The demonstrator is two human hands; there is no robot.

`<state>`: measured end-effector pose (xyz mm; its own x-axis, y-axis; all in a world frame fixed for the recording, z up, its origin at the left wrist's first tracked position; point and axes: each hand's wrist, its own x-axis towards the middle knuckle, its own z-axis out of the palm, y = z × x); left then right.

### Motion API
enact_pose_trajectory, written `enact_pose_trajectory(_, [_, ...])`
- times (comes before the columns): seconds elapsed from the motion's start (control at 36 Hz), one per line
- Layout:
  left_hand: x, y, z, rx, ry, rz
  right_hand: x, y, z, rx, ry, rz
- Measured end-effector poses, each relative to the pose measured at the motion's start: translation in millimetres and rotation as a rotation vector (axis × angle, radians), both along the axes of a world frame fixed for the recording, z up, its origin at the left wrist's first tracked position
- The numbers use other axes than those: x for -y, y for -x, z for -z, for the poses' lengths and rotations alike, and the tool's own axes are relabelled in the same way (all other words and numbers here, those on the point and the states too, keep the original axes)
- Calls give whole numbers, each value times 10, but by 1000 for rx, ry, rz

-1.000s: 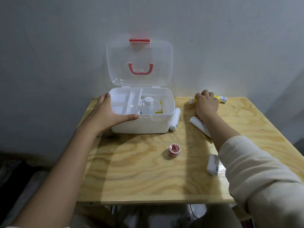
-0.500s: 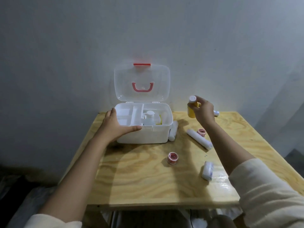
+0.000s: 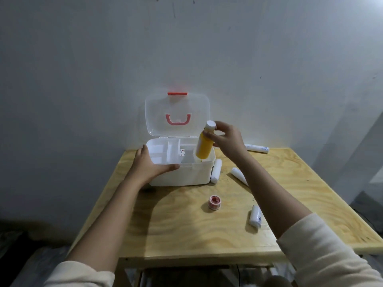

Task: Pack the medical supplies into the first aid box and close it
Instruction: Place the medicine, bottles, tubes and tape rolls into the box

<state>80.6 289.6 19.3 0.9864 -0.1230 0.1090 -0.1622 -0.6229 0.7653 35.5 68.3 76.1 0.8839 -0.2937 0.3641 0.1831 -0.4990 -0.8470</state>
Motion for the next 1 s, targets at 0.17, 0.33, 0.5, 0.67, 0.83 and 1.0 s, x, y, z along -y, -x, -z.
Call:
enact_pose_trajectory(0.17, [-13, -22, 16, -17, -10, 6, -48, -20, 128, -101, 258, -23])
enact_pose_trajectory(0.33, [-17, -31, 33, -6, -22, 9, -115, -28, 232, -130, 344, -23])
enact_pose_trajectory(0.5, [-7, -25, 36, 6, -16, 16, -160, -70, 236, -187, 466, -56])
enact_pose_trajectory(0.67, [-6, -32, 48, 11, -15, 10, -134, -50, 266, -201, 490, -98])
enact_pose_trajectory(0.83, [-5, -41, 57, 19, -10, 6, -160, -9, 294, -153, 455, -94])
enact_pose_trajectory(1.0, [-9, -54, 73, 24, 2, 2, -236, 18, 386, -64, 406, -28])
